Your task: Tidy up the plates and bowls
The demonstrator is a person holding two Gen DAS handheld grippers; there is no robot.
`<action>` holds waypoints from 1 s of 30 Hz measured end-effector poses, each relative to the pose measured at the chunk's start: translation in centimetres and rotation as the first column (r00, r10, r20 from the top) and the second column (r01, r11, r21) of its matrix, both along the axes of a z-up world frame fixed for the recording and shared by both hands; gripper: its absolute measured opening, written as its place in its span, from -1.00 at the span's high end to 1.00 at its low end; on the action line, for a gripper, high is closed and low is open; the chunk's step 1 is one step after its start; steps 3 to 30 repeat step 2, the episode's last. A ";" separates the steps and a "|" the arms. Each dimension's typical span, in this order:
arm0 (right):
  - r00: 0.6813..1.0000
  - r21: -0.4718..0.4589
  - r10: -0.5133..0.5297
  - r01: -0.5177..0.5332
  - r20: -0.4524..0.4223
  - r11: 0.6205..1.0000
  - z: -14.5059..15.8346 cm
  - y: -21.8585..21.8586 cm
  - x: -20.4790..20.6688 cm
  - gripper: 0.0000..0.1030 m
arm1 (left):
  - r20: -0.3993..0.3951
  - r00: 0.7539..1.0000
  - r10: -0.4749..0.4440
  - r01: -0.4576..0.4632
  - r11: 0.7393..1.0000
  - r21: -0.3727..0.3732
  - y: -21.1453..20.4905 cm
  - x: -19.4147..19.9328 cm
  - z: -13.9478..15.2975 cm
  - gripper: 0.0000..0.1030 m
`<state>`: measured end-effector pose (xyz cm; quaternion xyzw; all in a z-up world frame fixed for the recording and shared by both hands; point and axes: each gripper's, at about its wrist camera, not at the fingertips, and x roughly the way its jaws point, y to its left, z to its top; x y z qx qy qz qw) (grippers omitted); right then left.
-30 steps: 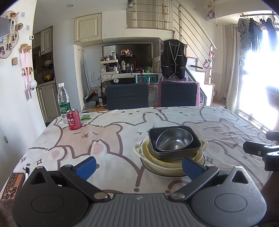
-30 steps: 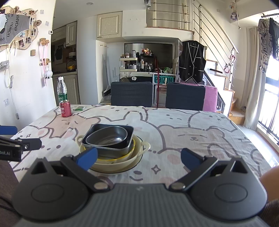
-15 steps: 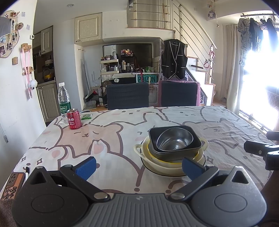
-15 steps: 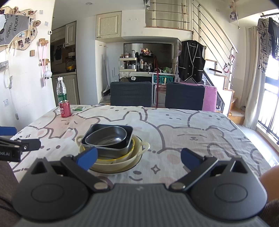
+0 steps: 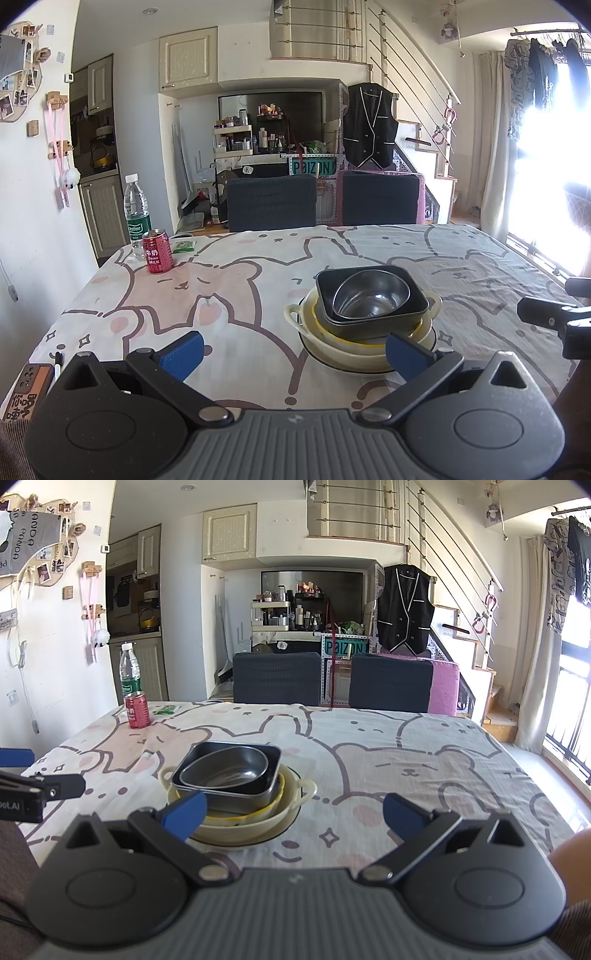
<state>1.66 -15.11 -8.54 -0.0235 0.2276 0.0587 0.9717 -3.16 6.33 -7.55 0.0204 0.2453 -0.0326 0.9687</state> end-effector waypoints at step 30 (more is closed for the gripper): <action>1.000 -0.001 0.000 0.000 0.000 1.000 0.0 0.0 0.0 -0.99 | 0.000 1.000 0.000 0.000 1.000 -0.001 0.1 0.0 0.0 -1.00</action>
